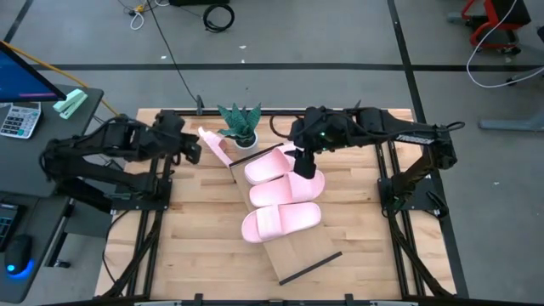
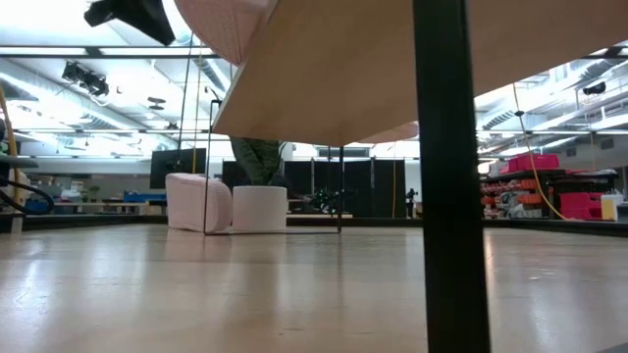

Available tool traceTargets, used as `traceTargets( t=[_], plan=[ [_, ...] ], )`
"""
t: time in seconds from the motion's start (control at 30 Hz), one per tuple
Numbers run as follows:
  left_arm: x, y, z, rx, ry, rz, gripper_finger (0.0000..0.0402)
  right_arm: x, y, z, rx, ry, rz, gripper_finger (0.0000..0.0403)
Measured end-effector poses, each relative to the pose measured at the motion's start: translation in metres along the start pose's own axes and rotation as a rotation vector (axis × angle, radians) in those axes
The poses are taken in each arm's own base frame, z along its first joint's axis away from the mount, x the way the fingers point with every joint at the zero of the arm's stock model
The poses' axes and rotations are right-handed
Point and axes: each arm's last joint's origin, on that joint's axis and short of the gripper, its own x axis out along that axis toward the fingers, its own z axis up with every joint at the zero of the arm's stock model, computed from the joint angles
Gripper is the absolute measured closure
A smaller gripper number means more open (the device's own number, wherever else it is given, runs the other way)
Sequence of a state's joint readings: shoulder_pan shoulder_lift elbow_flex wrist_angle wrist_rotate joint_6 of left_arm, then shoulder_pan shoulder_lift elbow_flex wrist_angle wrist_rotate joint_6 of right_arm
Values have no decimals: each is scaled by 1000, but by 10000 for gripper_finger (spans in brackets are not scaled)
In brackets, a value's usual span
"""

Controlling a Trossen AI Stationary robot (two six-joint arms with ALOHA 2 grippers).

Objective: Pick and place slides into the shelf
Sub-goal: Put the pink slipper on the shelf

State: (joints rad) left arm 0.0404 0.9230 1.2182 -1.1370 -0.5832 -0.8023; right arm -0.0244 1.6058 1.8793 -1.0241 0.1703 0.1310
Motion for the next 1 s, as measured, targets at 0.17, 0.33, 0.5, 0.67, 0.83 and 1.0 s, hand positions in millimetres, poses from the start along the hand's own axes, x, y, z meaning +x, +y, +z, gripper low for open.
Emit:
traceTargets(
  t=[0.17, 0.33, 0.5, 0.67, 0.83, 1.0],
  plan=[
    [18, 9, 10, -73, 31, 106, 331, -1, 1, -1, -7, 8, 20, 195],
    [48, 23, 25, -245, 75, 239, 318, -1, 1, -1, -3, 12, 22, 194],
    [81, 44, 38, -377, 178, 310, 307, -1, 5, -5, -17, 39, 28, 196],
    [111, 67, 45, -496, 282, 366, 298, -3, 14, -6, -36, 38, 49, 199],
    [129, 87, 49, -593, 330, 425, 286, -5, 22, -7, -48, 38, 71, 199],
    [142, 100, 50, -713, 346, 487, 260, -7, 30, -9, -55, 38, 87, 201]
  ],
)
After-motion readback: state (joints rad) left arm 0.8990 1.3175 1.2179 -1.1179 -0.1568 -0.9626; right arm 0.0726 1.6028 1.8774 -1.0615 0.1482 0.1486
